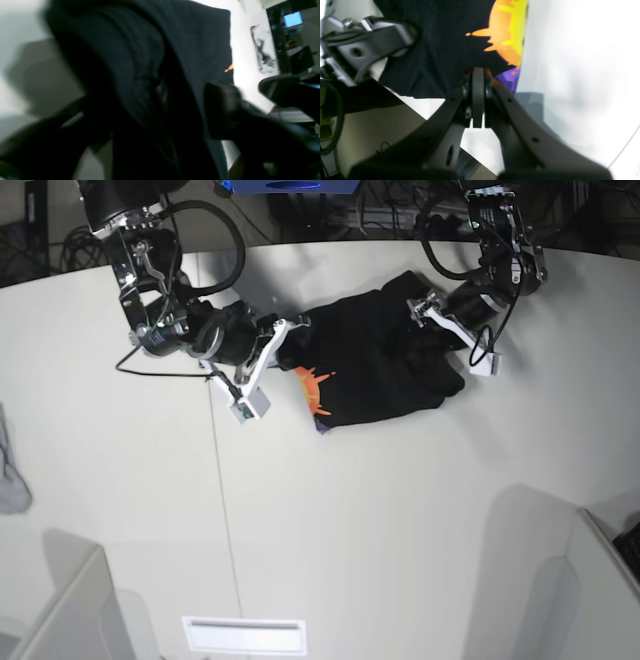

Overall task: Fold the T-shirt properly
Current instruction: 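Press and flatten the folded bundle with both grippers, then flip the bundle over with the left gripper, printed side up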

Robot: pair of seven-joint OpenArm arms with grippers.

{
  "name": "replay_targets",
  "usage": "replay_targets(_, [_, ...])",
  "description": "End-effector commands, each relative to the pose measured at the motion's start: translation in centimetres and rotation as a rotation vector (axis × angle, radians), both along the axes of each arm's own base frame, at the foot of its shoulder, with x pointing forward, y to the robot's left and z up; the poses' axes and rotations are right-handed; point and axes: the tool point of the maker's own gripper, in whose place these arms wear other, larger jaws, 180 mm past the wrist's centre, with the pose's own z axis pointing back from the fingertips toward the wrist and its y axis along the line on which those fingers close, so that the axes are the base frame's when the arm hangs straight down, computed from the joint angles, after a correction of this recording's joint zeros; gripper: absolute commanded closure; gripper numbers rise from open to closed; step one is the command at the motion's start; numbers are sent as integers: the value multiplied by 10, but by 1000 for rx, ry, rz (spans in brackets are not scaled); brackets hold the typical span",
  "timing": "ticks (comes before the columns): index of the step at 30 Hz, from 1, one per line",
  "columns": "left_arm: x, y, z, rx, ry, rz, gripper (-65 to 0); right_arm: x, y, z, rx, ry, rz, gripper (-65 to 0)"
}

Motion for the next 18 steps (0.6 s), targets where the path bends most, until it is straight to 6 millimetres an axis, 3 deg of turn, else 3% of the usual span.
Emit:
replay_targets(1, [-2,2,-1,3,10,0,-360,8,2,12,24,-42,-4,0])
replay_targets(4, [0,8,-3,16,33,18,-165,5,-2,8,23,-41,-19,0])
replay_targets(7, [11,23,-1,46,49,39,0,8,-19,4,11,-55,-75,0])
replay_targets(10, [19,30,-1,148,72,-41,0,12,-41,1,4,-62,-153,0])
replay_targets(18, [31,9,-6,477,35,-484,0,10,-104,-9,-44,-36,-348,0])
